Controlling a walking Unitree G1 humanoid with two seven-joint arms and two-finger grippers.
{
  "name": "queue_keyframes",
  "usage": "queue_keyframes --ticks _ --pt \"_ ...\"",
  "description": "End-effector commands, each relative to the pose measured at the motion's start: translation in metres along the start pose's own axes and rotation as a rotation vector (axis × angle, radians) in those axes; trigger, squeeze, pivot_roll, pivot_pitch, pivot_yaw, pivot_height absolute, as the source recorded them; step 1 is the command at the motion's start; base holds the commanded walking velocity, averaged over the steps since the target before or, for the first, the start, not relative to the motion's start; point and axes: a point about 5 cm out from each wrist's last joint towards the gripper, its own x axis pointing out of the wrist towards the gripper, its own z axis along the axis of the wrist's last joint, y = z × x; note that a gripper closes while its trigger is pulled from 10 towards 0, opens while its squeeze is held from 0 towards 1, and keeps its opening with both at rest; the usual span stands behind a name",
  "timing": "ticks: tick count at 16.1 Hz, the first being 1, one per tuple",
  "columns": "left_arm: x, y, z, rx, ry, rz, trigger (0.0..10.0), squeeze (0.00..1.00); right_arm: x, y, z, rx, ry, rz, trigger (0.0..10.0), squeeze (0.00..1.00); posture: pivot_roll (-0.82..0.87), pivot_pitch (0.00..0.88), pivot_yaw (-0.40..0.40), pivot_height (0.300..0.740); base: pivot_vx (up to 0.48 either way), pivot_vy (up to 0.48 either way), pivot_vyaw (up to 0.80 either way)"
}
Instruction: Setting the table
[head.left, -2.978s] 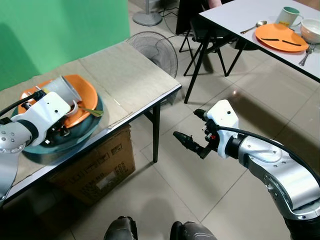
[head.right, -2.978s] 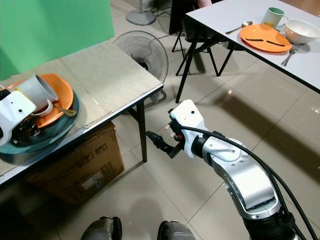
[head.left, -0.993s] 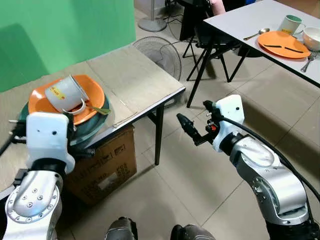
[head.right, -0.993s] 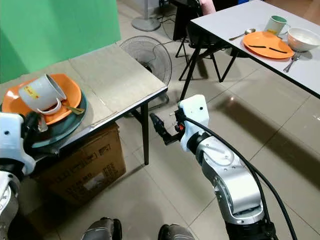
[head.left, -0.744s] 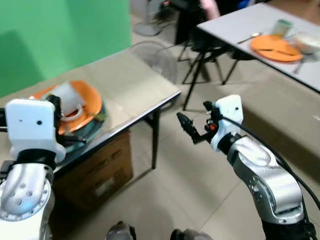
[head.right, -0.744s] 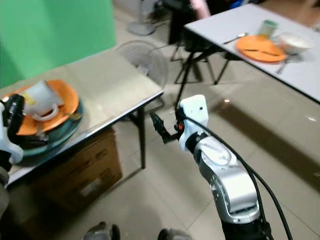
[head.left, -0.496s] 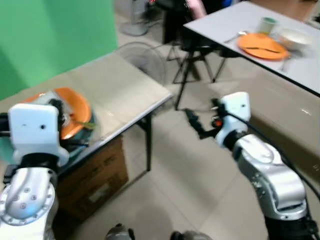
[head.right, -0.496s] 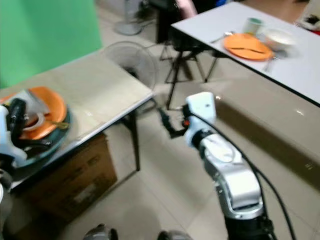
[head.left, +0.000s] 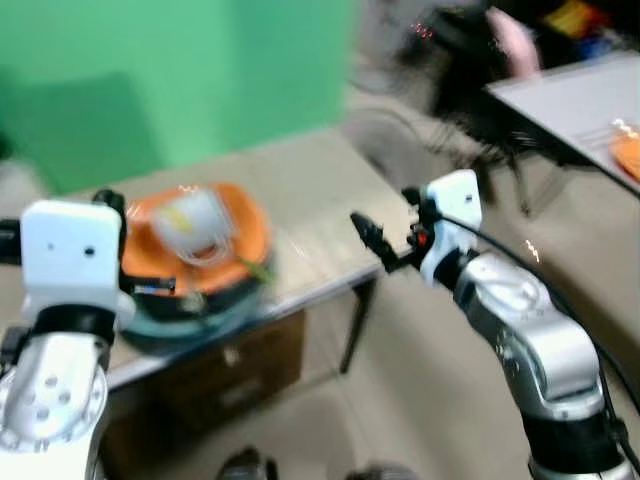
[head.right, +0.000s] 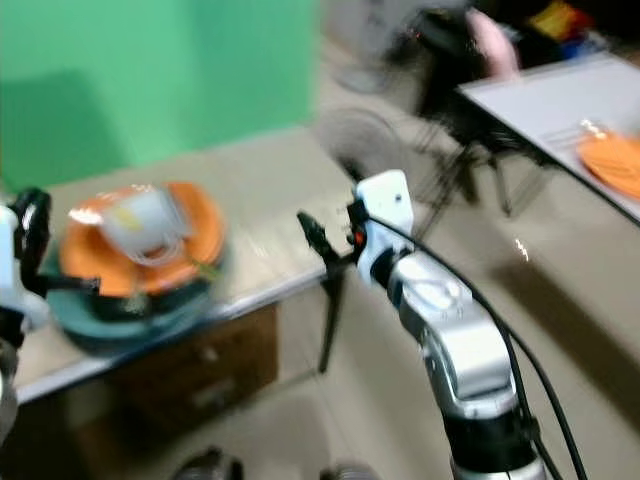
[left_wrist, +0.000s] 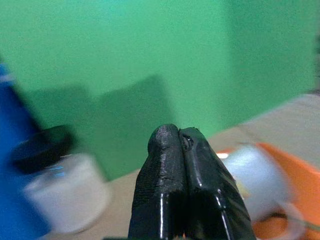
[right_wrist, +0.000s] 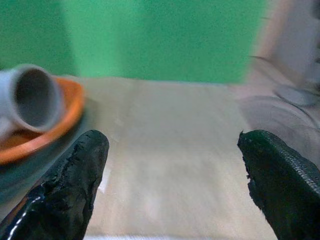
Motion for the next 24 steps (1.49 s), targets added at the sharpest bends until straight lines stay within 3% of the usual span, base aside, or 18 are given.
queue_keyframes --ticks 1,3,6,7,10,15,17,18,19,21,23,24 --pt "-0.002 0.0 0.004 0.023 -0.02 -0.008 10.0 0.0 0.004 0.005 0.009 -0.004 -0.037 0.066 10.0 0.0 0.06 0.11 -0.056 0.74 0.375 0.0 0.8" --pt "-0.002 -0.005 0.003 -0.001 -0.009 -0.072 10.0 0.0 0.005 0.004 0.007 0.015 -0.011 0.116 10.0 0.0 0.06 0.11 -0.056 0.74 0.0 0.0 0.0" --pt "-0.007 -0.013 -0.009 0.046 0.074 -0.24 10.0 0.0 0.01 0.007 0.01 0.051 0.002 0.202 10.0 0.04 0.05 0.119 -0.051 0.74 0.0 0.0 0.0" --pt "-0.009 -0.011 -0.013 0.044 0.1 -0.268 10.0 0.0 0.013 0.01 0.013 0.097 0.022 0.257 10.0 1.0 0.05 0.123 -0.051 0.74 0.0 0.0 0.0" --pt "-0.012 -0.003 -0.018 0.049 0.128 -0.296 10.0 0.0 0.019 0.016 0.016 0.153 0.068 0.4 10.0 1.0 0.04 0.134 -0.057 0.74 0.0 0.0 0.0" --pt "-0.021 0.0 -0.024 0.032 0.155 -0.425 10.0 0.0 0.047 0.026 0.012 0.162 0.152 0.38 10.0 1.0 0.03 0.145 -0.058 0.74 0.0 0.0 0.0" --pt "-0.027 -0.002 -0.028 -0.006 0.171 -0.494 10.0 0.0 0.052 0.033 0.012 0.216 0.169 0.428 10.0 1.0 0.03 0.149 -0.058 0.74 0.0 0.0 0.0" --pt "-0.029 -0.003 -0.028 -0.046 0.169 -0.51 10.0 1.0 0.054 0.043 0.009 0.273 0.191 0.521 10.0 0.07 0.03 0.148 -0.058 0.74 0.0 0.0 0.0" --pt "-0.029 -0.002 -0.028 -0.04 0.166 -0.513 10.0 1.0 0.055 0.047 0.007 0.286 0.201 0.548 10.0 0.0 0.04 0.146 -0.06 0.74 0.0 0.0 0.0" --pt "-0.029 -0.001 -0.027 -0.038 0.164 -0.518 10.0 1.0 0.059 0.052 0.002 0.29 0.215 0.565 10.0 0.0 0.04 0.144 -0.063 0.74 0.0 0.0 0.0" --pt "-0.03 -0.001 -0.028 -0.045 0.161 -0.533 10.0 1.0 0.062 0.056 0.0 0.286 0.214 0.571 0.0 0.0 0.04 0.139 -0.065 0.74 0.0 0.0 0.0" --pt "-0.032 -0.002 -0.028 -0.048 0.162 -0.559 10.0 1.0 0.065 0.056 -0.001 0.288 0.209 0.567 0.0 0.0 0.04 0.138 -0.066 0.74 0.0 0.0 0.0"
